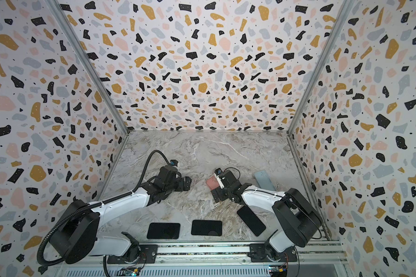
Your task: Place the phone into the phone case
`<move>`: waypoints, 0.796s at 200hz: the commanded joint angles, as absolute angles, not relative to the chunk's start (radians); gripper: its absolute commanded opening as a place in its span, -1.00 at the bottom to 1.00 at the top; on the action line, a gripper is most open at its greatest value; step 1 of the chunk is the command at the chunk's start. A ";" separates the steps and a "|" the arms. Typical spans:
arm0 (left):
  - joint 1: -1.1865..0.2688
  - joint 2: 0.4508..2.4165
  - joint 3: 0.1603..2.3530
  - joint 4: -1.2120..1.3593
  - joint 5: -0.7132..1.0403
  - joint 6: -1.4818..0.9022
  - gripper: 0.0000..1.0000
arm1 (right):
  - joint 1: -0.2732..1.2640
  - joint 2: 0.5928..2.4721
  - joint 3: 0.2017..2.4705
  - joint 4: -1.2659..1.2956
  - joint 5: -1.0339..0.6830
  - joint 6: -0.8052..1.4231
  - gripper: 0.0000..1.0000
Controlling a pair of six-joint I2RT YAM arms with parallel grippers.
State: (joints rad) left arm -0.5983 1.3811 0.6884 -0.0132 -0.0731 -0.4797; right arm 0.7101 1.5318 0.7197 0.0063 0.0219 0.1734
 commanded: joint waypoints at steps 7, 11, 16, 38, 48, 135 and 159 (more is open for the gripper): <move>-0.615 1.388 0.643 0.060 0.031 -0.517 1.00 | 0.712 1.547 0.755 -0.022 0.000 0.145 0.96; -0.616 1.388 0.637 0.069 0.032 -0.524 1.00 | 0.712 1.549 0.755 -0.024 -0.001 0.144 0.95; -0.618 1.388 0.631 0.077 0.038 -0.531 1.00 | 0.712 1.550 0.755 -0.027 -0.005 0.142 0.94; -0.635 1.396 0.613 0.106 0.052 -0.547 1.00 | 0.713 1.555 0.755 -0.033 0.004 0.138 0.88; -0.641 1.399 0.605 0.121 0.060 -0.549 1.00 | 0.712 1.557 0.753 -0.035 0.021 0.142 0.87; -0.650 1.421 0.585 0.134 0.052 -0.563 1.00 | 0.716 1.645 0.782 -0.069 0.166 0.350 0.80; -0.650 1.445 0.614 0.104 0.045 -0.546 1.00 | 0.725 1.660 0.790 -0.066 0.175 0.392 0.73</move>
